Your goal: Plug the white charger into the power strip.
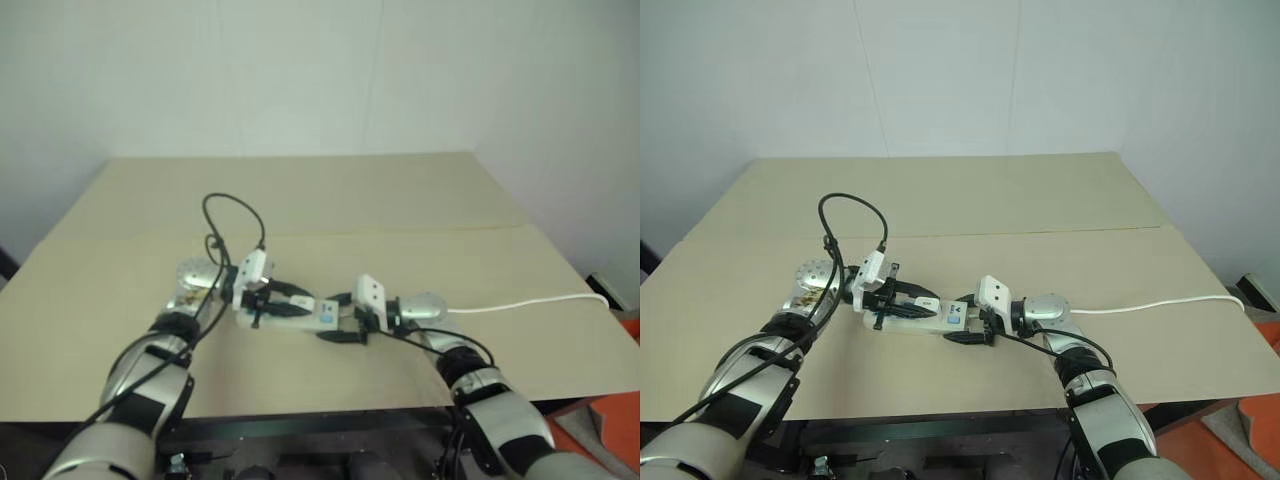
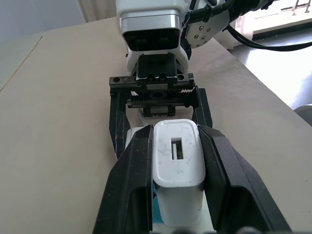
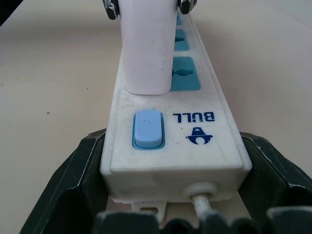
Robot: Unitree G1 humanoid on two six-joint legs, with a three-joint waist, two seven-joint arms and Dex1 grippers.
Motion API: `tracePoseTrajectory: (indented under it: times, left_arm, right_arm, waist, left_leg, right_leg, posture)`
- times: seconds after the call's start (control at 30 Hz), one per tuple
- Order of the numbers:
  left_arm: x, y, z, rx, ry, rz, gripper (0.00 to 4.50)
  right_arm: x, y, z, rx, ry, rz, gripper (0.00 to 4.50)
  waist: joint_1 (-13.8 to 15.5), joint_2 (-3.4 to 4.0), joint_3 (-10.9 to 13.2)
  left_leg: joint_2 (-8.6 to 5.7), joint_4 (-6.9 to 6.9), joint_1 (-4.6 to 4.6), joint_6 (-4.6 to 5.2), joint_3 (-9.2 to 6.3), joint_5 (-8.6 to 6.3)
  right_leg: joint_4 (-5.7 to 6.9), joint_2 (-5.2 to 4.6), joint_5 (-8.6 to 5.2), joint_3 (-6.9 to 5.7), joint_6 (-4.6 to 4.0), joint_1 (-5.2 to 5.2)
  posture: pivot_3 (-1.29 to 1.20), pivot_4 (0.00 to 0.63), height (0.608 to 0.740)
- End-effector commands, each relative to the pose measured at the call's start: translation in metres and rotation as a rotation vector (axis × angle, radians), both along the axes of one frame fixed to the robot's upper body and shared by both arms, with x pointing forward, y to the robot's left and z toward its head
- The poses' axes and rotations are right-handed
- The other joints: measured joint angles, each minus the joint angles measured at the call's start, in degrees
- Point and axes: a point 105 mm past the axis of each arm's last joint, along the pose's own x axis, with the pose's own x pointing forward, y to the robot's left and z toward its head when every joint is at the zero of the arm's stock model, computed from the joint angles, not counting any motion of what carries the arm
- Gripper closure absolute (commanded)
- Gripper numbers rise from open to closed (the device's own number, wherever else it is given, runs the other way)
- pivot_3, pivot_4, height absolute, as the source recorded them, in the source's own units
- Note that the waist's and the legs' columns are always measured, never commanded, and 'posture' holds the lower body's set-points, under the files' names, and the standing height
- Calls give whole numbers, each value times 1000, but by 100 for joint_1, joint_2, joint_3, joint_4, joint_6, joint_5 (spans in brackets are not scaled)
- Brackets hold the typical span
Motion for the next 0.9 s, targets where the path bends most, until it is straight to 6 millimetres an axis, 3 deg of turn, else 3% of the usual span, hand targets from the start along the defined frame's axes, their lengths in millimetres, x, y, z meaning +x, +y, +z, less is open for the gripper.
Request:
tracePoseTrajectory:
  times: [0.03,0.27,0.63,0.9]
  left_arm:
    - [-12,27,-49,201,177,52,3469]
    - [-11,33,-52,184,201,99,3469]
    - [-6,36,-40,153,126,112,43]
    - [2,43,-17,131,67,126,43]
  right_arm:
    - [-11,4,-10,-62,9,78,1080]
    - [-11,7,-10,-63,7,80,1080]
    - [-11,9,-10,-62,6,78,1080]
    - [-4,9,-7,-42,-12,22,1080]
  waist:
    - [4,3,-14]
    - [-2,21,-41]
    - [-57,25,-43]
    - [-80,19,-35]
  left_leg:
    - [0,0,0,0,0,0]
    - [0,-4,5,0,0,0]
    - [0,-10,1,8,-2,-5]
    - [0,-15,-1,8,-2,-5]
  right_leg:
    - [0,0,0,0,0,0]
    - [1,0,-5,0,-5,0]
    - [2,7,-13,5,-14,-11]
    - [2,7,-13,5,-14,-17]
  posture:
    - [0,150,740]
    - [0,150,740]
    - [0,150,740]
    - [0,150,740]
